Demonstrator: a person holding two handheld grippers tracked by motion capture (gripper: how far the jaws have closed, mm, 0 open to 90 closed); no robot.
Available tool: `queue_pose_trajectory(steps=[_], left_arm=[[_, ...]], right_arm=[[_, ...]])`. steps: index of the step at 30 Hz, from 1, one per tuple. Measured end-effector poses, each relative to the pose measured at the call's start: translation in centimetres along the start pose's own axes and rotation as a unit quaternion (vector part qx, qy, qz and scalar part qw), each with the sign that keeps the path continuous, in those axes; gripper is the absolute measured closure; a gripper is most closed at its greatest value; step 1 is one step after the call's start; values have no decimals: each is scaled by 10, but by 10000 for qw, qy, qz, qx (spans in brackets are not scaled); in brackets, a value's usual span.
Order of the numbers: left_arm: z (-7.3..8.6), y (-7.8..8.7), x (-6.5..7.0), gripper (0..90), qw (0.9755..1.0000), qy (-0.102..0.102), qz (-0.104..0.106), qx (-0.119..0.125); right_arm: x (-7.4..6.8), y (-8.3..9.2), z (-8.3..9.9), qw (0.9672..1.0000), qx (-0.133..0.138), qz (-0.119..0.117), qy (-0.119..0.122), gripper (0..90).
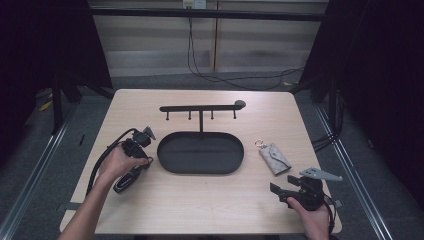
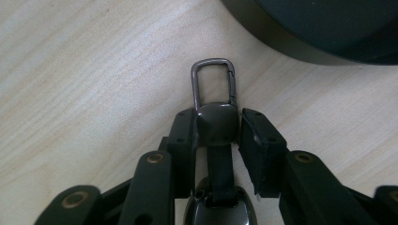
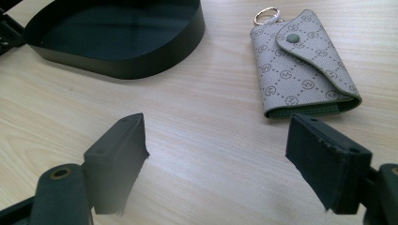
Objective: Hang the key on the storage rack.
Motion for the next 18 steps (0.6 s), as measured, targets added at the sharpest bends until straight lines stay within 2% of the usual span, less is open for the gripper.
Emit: queue_pose_trajectory(steps=[1, 2, 4, 5, 8, 9, 10, 11, 12, 14, 15, 18], left_arm=[[0, 0, -2, 667, 9998, -167, -91, -11], [0, 0, 1, 668, 9999, -104, -105, -79], [-1, 0, 0, 666, 9997, -143, -177, -101], [0, 0, 1, 667, 9998, -32, -159, -150], [-1, 0, 3, 699, 9997, -30, -164, -196], [-1, 0, 2, 703, 9994, -133, -217, -213], [-1, 0, 2, 704, 9994, -133, -217, -213], [-2, 0, 3, 705, 9995, -20, -167, -259], [-2, 0, 2, 706, 9995, -92, -174, -235], [-2, 0, 2, 707, 9994, -100, -171, -266], [-2, 0, 3, 707, 9995, -35, -165, -260], [-2, 0, 2, 708, 9995, -80, -180, -264]], right_arm=[[0, 0, 0, 10000, 0, 0, 0, 203], [0, 0, 0, 10000, -6, 14, 0, 203], [-1, 0, 1, 10000, -40, 18, 42, 203], [-1, -1, 1, 10000, -45, 15, 48, 203], [-2, -1, 1, 10000, -57, 15, 67, 203], [-2, -1, 1, 10000, -71, 9, 67, 203], [-2, -1, 1, 9999, -79, 1, 74, 203], [-2, -1, 1, 9999, -88, 5, 73, 203], [-2, -2, 2, 9999, -99, 7, 74, 204], [-2, -2, 2, 9999, -104, 2, 79, 204], [-2, -2, 2, 9999, -106, 0, 79, 203], [-2, -2, 2, 9999, -117, -5, 93, 203]])
Point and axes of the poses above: each handheld gripper's, and its own axes: y roughly backward along the jaws, z roughly out of its underside, x roughly to its right, the point moved 10 cm from there along -y, roughly forward along the jaws, and after that the axes turned 13 degrees about -z, right-handed, at the moved point
